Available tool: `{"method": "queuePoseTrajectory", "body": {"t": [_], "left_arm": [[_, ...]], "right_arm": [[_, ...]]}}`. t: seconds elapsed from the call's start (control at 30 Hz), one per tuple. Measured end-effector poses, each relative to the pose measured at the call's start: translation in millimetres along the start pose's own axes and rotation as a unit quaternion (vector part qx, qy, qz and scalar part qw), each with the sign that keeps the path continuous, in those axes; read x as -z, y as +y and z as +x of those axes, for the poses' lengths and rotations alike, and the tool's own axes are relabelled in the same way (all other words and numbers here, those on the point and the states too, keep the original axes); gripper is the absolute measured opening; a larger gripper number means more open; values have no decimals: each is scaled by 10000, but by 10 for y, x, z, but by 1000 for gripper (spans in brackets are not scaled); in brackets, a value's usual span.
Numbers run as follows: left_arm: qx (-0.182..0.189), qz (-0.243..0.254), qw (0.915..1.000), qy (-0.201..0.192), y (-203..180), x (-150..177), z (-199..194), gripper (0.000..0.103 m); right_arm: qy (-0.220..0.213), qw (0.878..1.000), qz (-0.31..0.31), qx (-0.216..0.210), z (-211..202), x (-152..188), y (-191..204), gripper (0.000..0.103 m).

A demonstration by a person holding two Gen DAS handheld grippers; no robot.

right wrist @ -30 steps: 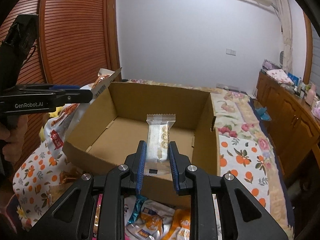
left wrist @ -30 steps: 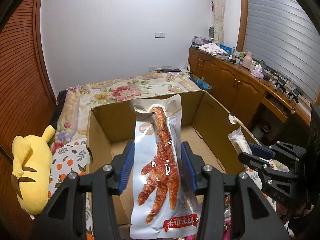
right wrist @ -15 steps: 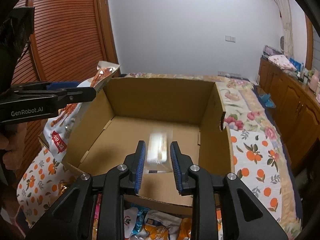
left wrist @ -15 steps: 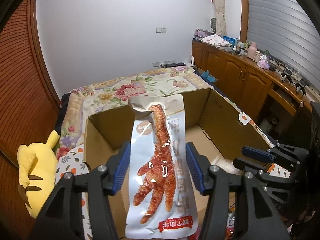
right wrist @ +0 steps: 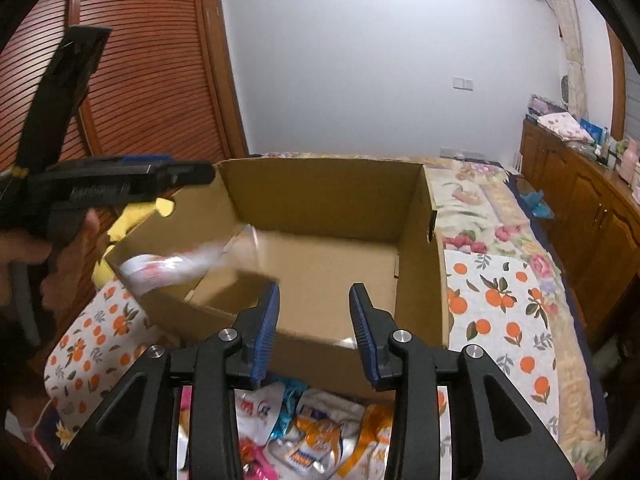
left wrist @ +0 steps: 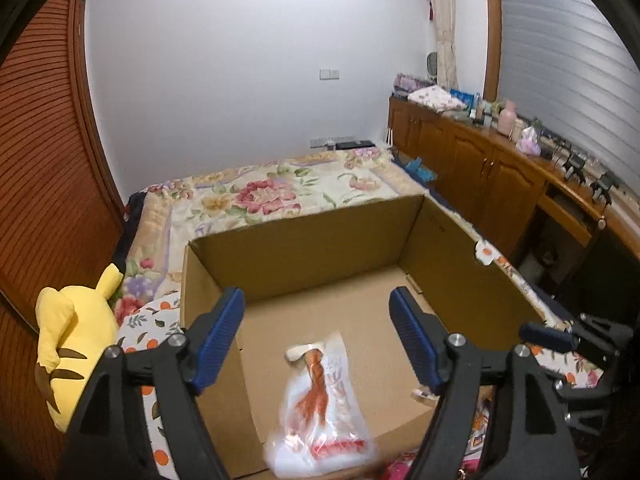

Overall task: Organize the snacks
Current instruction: 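Move both tools back to the snack pile, then grasp the clear bread pack with the left tool while the right tool grasps the orange-white pouch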

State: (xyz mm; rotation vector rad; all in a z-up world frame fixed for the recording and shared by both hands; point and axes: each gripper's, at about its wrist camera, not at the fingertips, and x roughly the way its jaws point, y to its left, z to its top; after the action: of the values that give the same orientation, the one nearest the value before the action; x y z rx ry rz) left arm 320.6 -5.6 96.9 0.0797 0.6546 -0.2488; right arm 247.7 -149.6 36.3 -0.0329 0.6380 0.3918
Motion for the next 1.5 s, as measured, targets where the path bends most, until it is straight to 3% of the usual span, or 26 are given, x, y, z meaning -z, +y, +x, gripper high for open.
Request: {"method": "queuePoseTrajectory", "body": {"t": [0.3, 0.63, 1.07, 1.5], "left_arm": [[56, 278, 9990, -334, -23, 383, -606, 76], [304, 426, 9984, -233, -31, 1059, -1037, 76], [292, 362, 9977, 490, -27, 1845, -613, 76], [341, 394, 9933, 1034, -3, 2167, -275, 76]], "right_arm": [[-105, 9996, -262, 6, -475, 362, 49, 49], [392, 9991, -108, 122, -441, 964, -49, 51], [1135, 9919, 121, 556, -16, 1287, -280, 51], [1320, 9889, 104, 669, 101, 1317, -307, 71]]}}
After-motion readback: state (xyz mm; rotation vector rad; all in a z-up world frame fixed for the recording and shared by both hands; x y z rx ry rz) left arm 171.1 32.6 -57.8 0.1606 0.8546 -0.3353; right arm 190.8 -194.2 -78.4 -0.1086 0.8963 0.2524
